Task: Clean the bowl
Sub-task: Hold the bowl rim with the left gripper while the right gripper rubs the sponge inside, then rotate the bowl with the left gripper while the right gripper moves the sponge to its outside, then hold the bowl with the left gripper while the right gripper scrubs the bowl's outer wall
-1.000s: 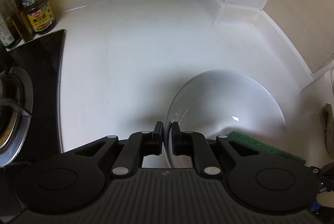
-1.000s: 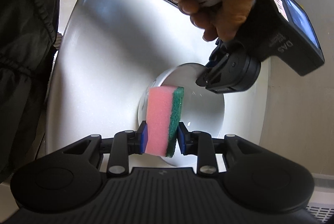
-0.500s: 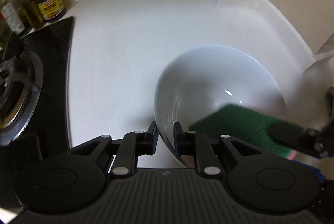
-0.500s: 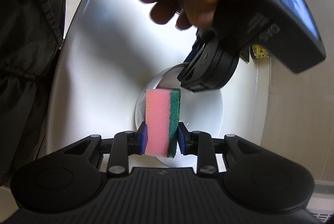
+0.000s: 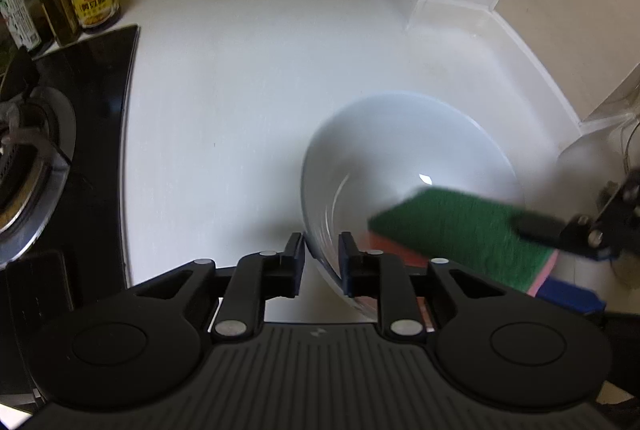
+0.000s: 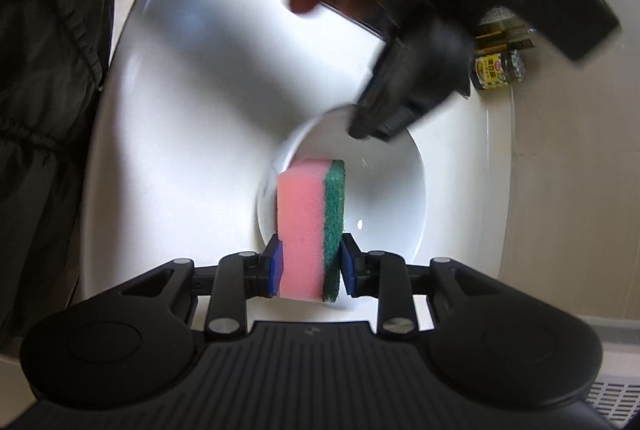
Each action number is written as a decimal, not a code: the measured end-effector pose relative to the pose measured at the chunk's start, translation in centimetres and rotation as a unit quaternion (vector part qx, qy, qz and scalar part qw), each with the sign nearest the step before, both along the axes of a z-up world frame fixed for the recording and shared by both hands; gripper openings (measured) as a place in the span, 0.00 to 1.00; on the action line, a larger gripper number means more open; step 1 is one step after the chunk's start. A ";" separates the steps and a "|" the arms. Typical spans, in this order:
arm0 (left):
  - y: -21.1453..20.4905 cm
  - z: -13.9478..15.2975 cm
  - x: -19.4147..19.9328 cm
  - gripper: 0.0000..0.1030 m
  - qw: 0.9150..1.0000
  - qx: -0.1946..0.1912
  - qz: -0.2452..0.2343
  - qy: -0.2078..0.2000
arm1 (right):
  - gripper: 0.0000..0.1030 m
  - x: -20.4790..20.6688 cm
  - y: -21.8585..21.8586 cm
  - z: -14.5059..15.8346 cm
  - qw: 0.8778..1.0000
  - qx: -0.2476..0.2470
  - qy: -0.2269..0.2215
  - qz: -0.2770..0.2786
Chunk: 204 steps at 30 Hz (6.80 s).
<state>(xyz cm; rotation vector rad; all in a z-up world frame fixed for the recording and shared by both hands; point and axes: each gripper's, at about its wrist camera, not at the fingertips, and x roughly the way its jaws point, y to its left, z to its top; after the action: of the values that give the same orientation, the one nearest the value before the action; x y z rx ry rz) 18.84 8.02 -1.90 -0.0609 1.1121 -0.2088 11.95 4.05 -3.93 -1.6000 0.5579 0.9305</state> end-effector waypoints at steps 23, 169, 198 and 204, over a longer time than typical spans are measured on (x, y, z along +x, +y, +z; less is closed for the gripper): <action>0.5 -0.9 4.4 0.14 0.994 0.024 -0.105 -0.032 | 0.24 5.4 -9.3 9.3 0.873 0.316 0.172 -0.329; -1.2 0.6 3.5 0.10 0.957 0.073 -0.277 -0.052 | 0.27 10.2 -18.9 6.1 0.641 0.439 0.232 -0.586; -2.1 0.9 0.4 0.23 0.934 0.140 -0.326 -0.044 | 0.27 11.6 -17.9 6.5 0.673 0.435 0.201 -0.563; -1.0 1.6 -1.5 0.19 0.970 0.100 -0.215 -0.043 | 0.27 11.4 -17.7 6.2 0.672 0.434 0.198 -0.567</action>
<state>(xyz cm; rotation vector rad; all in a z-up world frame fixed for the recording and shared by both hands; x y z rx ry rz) 17.33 7.00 -0.26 0.3699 1.0446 -0.4809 23.33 -13.61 2.28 0.0046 1.0227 0.3829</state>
